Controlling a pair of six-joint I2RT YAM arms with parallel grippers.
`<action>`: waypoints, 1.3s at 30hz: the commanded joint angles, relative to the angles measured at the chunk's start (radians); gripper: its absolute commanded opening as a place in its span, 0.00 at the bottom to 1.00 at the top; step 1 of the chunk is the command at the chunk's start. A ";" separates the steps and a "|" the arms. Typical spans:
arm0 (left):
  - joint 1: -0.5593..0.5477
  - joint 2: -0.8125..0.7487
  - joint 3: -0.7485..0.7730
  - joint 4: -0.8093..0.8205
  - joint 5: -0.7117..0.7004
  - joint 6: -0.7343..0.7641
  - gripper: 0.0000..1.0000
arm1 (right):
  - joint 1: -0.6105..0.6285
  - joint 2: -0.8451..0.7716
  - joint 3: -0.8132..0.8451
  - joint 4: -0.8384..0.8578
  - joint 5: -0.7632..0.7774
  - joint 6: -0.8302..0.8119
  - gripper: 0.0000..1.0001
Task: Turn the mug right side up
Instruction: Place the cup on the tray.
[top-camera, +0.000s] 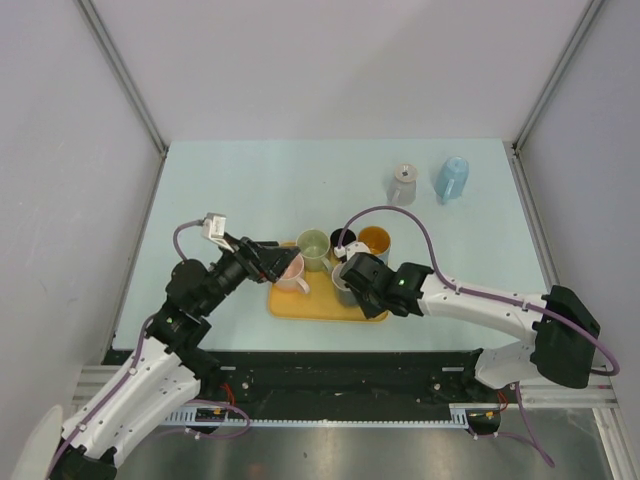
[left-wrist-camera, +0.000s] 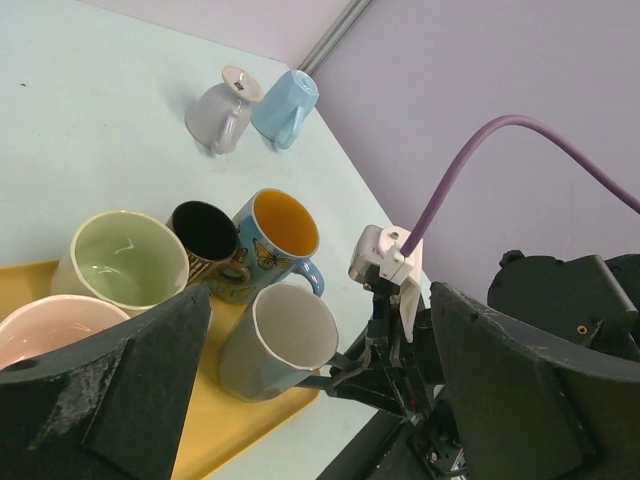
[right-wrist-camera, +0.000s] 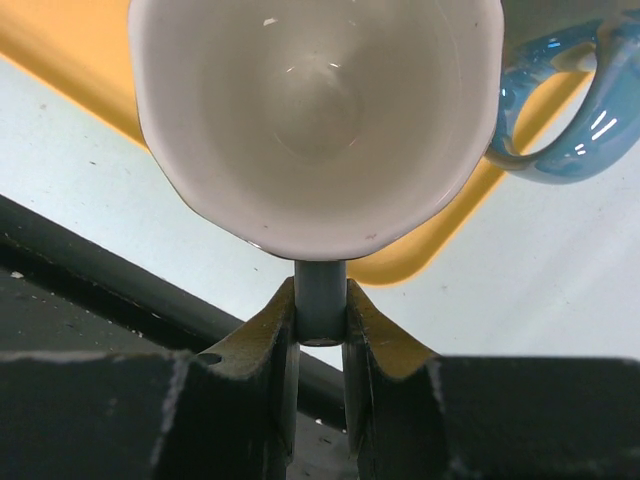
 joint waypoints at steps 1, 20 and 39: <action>0.006 -0.017 0.004 0.004 -0.015 0.037 0.95 | 0.008 -0.016 0.018 0.125 0.068 0.018 0.00; 0.007 -0.014 -0.005 -0.034 -0.045 0.024 0.97 | -0.116 0.064 0.018 0.248 -0.010 -0.005 0.00; 0.007 0.014 -0.010 -0.036 -0.045 0.021 0.98 | -0.095 0.045 0.018 0.174 -0.010 0.041 0.35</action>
